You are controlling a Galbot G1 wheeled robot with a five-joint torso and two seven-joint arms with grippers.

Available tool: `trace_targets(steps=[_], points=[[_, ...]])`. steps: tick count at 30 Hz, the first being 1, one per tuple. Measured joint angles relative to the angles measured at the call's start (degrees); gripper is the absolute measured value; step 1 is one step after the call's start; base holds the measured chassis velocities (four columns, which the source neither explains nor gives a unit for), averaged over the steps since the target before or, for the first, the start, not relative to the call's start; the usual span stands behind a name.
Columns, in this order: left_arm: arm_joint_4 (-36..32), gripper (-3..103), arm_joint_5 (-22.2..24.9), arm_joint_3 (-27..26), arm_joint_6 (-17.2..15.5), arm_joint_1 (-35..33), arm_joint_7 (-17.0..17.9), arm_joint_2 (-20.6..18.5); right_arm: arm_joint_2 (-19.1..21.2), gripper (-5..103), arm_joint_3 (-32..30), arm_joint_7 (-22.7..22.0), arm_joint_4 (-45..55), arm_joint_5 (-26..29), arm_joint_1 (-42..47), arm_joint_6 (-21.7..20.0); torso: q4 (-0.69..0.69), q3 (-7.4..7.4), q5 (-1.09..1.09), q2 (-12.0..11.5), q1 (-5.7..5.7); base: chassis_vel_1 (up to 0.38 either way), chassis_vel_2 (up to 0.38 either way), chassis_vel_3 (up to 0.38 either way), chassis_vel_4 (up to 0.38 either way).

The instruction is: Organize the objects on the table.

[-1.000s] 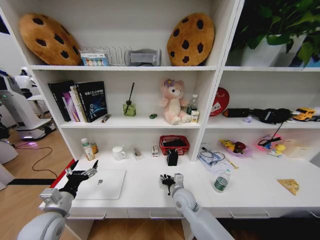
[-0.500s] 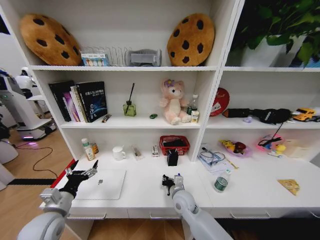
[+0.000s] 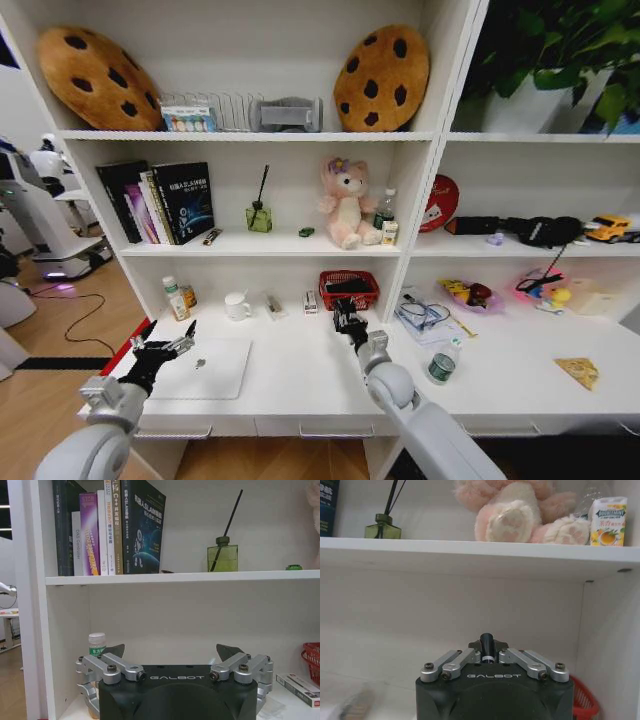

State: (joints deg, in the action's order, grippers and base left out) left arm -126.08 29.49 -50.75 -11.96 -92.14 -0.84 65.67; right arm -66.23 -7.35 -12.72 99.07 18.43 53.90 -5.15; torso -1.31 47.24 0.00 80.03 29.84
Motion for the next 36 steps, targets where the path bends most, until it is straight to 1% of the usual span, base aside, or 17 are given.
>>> trace_targets(steps=[2, 3, 6, 7, 9, 10, 12, 17, 23, 30, 31, 32, 34, 36], points=[[0.0, 100, 0.0, 0.0, 0.0, 0.0, 0.0, 0.0, -1.0, 12, -1.7, 2.8, -6.3, -1.0, -5.2, 0.9, -0.02, 0.0, -0.01, 0.0, 0.0, 0.0, 0.0, 0.0, 0.0], [0.0, 100, 0.0, 0.0, 0.0, 0.0, 0.0, 0.0, -1.0, 12, -1.7, 2.8, -6.3, -1.0, -5.2, 0.9, -0.02, 0.0, -0.01, 0.0, 0.0, 0.0, 0.0, 0.0, 0.0], [0.0, 100, 0.0, 0.0, 0.0, 0.0, 0.0, 0.0, -2.5, 12, -0.8, 5.7, -14.2, -1.1, -12.8, 3.3, 0.0, 0.0, -0.01, 0.0, 0.0, 0.0, 0.0, 0.0, 0.0], [0.0, 100, 0.0, 0.0, 0.0, 0.0, 0.0, 0.0, -2.5, 12, -0.8, 5.7, -14.2, -1.1, -12.8, 3.3, 0.0, 0.0, -0.01, 0.0, 0.0, 0.0, 0.0, 0.0, 0.0], [0.0, 100, 0.0, 0.0, 0.0, 0.0, 0.0, 0.0, -4.3, 12, 0.5, 7.4, -18.4, -0.6, -16.9, 3.8, 0.02, 0.0, -0.01, 0.0, 0.01, 0.0, 0.0, 0.0, 0.0], [0.0, 100, 0.0, 0.0, 0.0, 0.0, 0.0, 0.0, -4.3, 12, 0.5, 7.4, -18.4, -0.6, -16.9, 3.8, 0.02, 0.0, -0.01, 0.0, 0.01, 0.0, 0.0, 0.0, 0.0], [0.0, 100, 0.0, 0.0, 0.0, 0.0, 0.0, 0.0, -5.6, 12, 1.8, 8.0, -20.6, 0.4, -18.8, 3.5, 0.02, 0.0, -0.02, 0.0, 0.01, 0.0, 0.0, 0.0, 0.0], [0.0, 100, 0.0, 0.0, 0.0, 0.0, 0.0, 0.0, -7.3, 12, 2.8, 7.8, -22.9, -0.3, -19.2, 3.2, 0.0, 0.0, -0.01, 0.0, 0.0, 0.0, 0.0, 0.0, 0.0], [0.0, 100, 0.0, 0.0, 0.0, 0.0, 0.0, 0.0, -9.3, 12, 3.1, 7.8, -27.6, -0.9, -18.9, 4.1, -0.01, 0.0, 0.0, 0.0, 0.01, 0.0, 0.0, 0.0, 0.0], [0.0, 100, 0.0, 0.0, 0.0, 0.0, 0.0, 0.0, -10.2, 12, 3.2, 7.1, -29.0, -1.7, -19.0, 4.5, -0.01, 0.0, -0.01, 0.0, 0.0, 0.0, 0.0, 0.0, 0.0], [0.0, 100, 0.0, 0.0, 0.0, 0.0, 0.0, 0.0, -10.2, 8, 3.2, 6.7, -29.0, -1.8, -19.0, 4.4, -0.01, -0.01, -0.01, 0.0, 0.0, 0.0, 0.0, 0.0, 0.0], [0.0, 100, 0.0, 0.0, 0.0, 0.0, 0.0, 0.0, -10.0, 18, 3.4, 5.8, -28.7, -2.0, -18.8, 4.2, 0.0, -0.01, -0.01, 0.0, 0.0, 0.0, 0.0, 0.0, 0.0], [0.0, 100, 0.0, 0.0, 0.0, 0.0, 0.0, 0.0, -9.8, 18, 3.4, 5.6, -28.5, -2.2, -18.6, 4.2, 0.0, -0.01, -0.01, 0.0, 0.0, 0.0, 0.0, 0.0, 0.0], [0.0, 100, 0.0, 0.0, 0.0, 0.0, 0.0, 0.0, -8.9, 28, 3.5, 5.1, -27.1, -2.5, -17.9, 4.1, -0.01, -0.01, -0.01, 0.0, 0.0, 0.0, 0.0, 0.0, 0.0]])
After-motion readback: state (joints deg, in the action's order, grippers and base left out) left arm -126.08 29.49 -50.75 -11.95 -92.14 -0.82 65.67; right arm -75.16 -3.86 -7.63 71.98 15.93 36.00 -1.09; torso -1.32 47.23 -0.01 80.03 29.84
